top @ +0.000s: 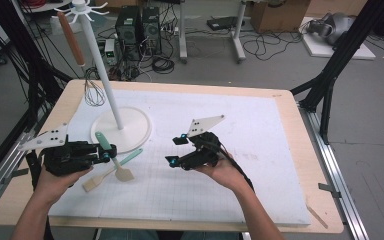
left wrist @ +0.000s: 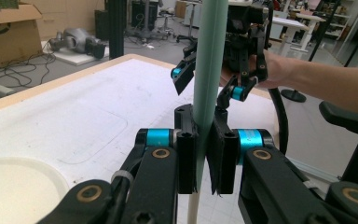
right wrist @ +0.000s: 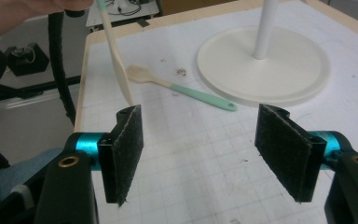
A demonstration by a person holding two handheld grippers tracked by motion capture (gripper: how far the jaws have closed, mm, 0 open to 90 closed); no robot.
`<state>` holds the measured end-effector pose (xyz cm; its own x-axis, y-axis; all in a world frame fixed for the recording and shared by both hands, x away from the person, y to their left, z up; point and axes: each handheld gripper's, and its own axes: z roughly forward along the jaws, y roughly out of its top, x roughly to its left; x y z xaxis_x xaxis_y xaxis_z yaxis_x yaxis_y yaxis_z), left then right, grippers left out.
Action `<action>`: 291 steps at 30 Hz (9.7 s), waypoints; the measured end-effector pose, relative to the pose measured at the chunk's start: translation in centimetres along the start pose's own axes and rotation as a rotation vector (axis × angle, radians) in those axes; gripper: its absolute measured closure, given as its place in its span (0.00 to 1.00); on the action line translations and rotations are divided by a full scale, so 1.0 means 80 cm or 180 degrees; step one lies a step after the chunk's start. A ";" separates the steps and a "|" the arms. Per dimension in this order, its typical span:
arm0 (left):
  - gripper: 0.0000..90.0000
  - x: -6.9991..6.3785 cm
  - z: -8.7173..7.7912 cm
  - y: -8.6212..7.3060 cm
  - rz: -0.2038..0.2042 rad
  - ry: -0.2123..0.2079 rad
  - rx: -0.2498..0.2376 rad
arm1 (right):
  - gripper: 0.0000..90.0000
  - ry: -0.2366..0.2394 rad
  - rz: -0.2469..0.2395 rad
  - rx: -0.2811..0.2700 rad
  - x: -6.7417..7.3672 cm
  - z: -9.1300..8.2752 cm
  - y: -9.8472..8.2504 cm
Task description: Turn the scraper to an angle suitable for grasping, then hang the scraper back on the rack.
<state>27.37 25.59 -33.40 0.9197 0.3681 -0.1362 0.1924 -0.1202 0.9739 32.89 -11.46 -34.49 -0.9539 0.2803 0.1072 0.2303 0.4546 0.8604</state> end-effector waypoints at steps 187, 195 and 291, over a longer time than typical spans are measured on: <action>0.80 0.155 -0.029 0.218 -0.0317 0.0127 0.0010 | 0.26 -0.0324 0.0121 -0.0124 -0.025 -0.083 -0.017; 0.72 0.146 -0.035 0.214 -0.0245 0.0221 0.0024 | 0.26 -0.0309 0.0099 -0.0126 -0.021 -0.082 -0.016; 0.72 0.073 -0.043 0.145 0.0100 0.0314 0.0064 | 0.25 -0.0369 0.0194 -0.0160 -0.037 -0.091 -0.014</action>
<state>33.81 29.50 -22.27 0.8874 0.4528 -0.0863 0.1718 -0.1511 0.9735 34.07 -18.95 -32.17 -0.9091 0.4033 0.1041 0.2744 0.3918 0.8782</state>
